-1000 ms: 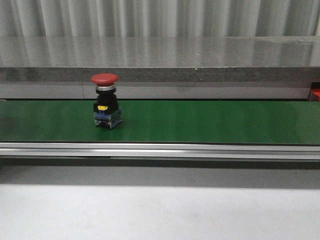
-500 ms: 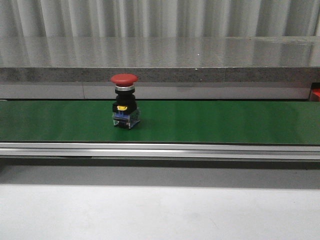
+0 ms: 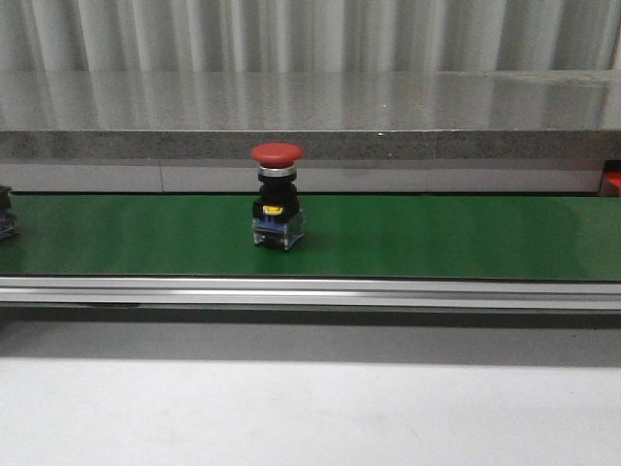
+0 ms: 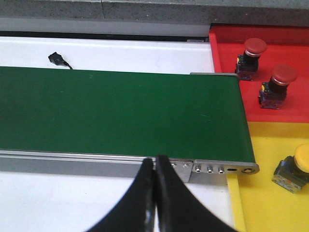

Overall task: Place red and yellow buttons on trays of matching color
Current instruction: 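Set the yellow button on the belt and open the left gripper, then lower the right gripper onto the red button and lift it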

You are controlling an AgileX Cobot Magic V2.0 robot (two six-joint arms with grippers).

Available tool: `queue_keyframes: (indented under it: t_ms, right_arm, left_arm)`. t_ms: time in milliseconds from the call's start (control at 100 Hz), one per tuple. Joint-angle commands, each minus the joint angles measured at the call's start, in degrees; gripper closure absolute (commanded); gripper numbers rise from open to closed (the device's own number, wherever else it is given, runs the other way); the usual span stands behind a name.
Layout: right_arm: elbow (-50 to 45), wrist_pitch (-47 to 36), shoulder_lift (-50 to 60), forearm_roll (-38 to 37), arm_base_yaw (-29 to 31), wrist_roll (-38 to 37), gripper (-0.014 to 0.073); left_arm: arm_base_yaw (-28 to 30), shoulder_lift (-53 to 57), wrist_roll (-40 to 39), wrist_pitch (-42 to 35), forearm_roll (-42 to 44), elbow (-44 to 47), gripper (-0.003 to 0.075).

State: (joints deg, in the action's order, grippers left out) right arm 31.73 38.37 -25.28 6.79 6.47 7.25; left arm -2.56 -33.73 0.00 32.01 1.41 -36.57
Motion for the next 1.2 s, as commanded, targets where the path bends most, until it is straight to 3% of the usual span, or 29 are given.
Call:
queue_keyframes:
  t_ms: [0,170,240,310,480,540,700,1040,1190]
  right_arm:
    - [1.43,-4.38,-0.23,0.3,0.0,0.53,0.0661]
    - [1.43,-4.17,-0.23,0.3,0.0,0.53,0.0655]
    - [1.43,-3.54,-0.23,0.3,0.0,0.53,0.061]
    - [1.43,-2.54,-0.23,0.74,0.0,0.53,0.049]
    - [1.43,-1.44,-0.23,2.63,0.0,0.52,0.0015]
    - [1.43,-1.95,-0.23,4.33,0.0,0.52,-0.0076]
    - [1.83,-3.52,-1.3,9.45,0.0,3.41,-0.0035]
    - [6.19,-1.91,-15.27,32.6,0.0,25.32,-0.0032]
    - [8.59,-1.44,-23.27,38.99,-2.54,34.05,-0.0032]
  left_arm:
    - [-0.52,0.01,0.0,-4.8,-0.35,-1.52,0.0741]
    - [-0.52,0.01,0.0,-4.79,-0.35,-1.52,0.0741]
    - [-0.52,0.01,0.0,-4.79,-0.35,-1.52,0.0741]
    - [-0.52,0.01,0.0,-4.79,-0.35,-1.52,0.0741]
    - [-0.52,0.01,0.0,-4.79,-0.35,-1.52,0.0741]
    - [-0.52,0.01,0.0,-4.79,-0.35,-1.52,0.0741]
    - [-0.52,0.01,0.0,-4.79,-0.35,-1.52,0.0741]
    - [-0.52,0.01,0.0,-4.79,-0.35,-1.52,0.0741]
    - [-0.52,0.01,0.0,-4.79,-0.35,-1.52,0.0741]
